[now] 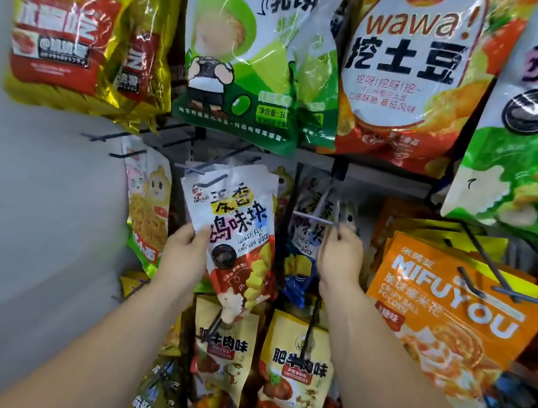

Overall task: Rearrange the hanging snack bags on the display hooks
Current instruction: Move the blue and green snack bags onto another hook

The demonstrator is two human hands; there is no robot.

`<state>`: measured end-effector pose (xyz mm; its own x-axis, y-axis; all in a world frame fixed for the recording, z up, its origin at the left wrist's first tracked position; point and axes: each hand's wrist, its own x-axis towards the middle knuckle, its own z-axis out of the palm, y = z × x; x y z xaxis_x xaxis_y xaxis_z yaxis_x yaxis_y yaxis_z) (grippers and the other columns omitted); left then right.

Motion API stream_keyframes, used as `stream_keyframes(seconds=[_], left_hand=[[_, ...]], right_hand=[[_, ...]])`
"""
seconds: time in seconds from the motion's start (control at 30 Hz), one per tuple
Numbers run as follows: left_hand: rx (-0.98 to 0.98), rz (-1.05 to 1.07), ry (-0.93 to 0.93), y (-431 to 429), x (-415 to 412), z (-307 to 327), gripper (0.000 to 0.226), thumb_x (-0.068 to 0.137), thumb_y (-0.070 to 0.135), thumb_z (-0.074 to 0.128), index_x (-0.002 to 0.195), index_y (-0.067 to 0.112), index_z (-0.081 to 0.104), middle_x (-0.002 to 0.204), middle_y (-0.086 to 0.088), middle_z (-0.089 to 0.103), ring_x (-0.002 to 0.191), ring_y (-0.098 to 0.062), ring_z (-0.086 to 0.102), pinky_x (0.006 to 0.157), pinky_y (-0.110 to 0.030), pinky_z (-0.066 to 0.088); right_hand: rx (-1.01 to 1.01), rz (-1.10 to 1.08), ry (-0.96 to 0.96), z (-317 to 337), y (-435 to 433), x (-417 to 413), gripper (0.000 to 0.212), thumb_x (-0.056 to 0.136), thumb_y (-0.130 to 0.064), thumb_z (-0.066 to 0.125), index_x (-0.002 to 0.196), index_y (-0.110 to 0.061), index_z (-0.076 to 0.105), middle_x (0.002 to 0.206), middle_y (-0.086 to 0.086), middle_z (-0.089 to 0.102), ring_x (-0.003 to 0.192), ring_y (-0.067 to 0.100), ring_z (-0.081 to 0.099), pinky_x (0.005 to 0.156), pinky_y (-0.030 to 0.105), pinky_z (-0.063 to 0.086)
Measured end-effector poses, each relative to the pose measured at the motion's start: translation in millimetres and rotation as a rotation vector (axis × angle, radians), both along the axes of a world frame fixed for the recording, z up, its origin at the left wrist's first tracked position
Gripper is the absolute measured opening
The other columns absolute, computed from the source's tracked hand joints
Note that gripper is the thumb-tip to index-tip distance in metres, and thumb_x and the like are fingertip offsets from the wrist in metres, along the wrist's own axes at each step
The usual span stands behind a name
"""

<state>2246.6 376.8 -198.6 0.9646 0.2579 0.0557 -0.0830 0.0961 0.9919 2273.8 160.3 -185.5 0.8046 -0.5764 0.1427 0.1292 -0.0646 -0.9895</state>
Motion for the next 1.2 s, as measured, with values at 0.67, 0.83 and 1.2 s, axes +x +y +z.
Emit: stream_keyframes(seconds=[0.67, 0.83, 1.2], left_hand=[[0.129, 0.03, -0.113, 56.9, -59.1, 13.5, 0.032, 0.112, 0.034, 0.042, 0.101, 0.034, 0.071, 0.096, 0.001, 0.08, 0.094, -0.027, 0.077, 0.087, -0.055, 0.061], [0.201, -0.012, -0.16, 81.0, -70.0, 19.6, 0.034, 0.112, 0.032, 0.042, 0.097, 0.036, 0.072, 0.095, 0.004, 0.079, 0.092, -0.024, 0.073, 0.086, -0.051, 0.056], [0.179, -0.187, -0.192, 106.1, -100.8, 14.8, 0.03, 0.109, 0.022, 0.048, 0.092, 0.025, 0.073, 0.086, 0.023, 0.076, 0.072, 0.01, 0.065, 0.058, -0.005, 0.043]], right_hand=[[-0.329, -0.08, -0.091, -4.2, 27.2, -95.5, 0.045, 0.105, -0.05, 0.044, 0.063, -0.034, 0.052, 0.057, -0.006, 0.044, 0.058, 0.02, 0.047, 0.058, 0.041, 0.039], [-0.291, -0.123, -0.085, 5.9, 44.5, -120.1, 0.049, 0.108, -0.039, 0.047, 0.065, -0.017, 0.041, 0.061, 0.0, 0.04, 0.058, 0.016, 0.038, 0.06, 0.034, 0.03], [-0.351, -0.175, -0.025, 16.0, 69.7, -185.4, 0.049, 0.108, -0.037, 0.047, 0.07, -0.006, 0.043, 0.053, -0.004, 0.036, 0.056, 0.019, 0.037, 0.06, 0.034, 0.028]])
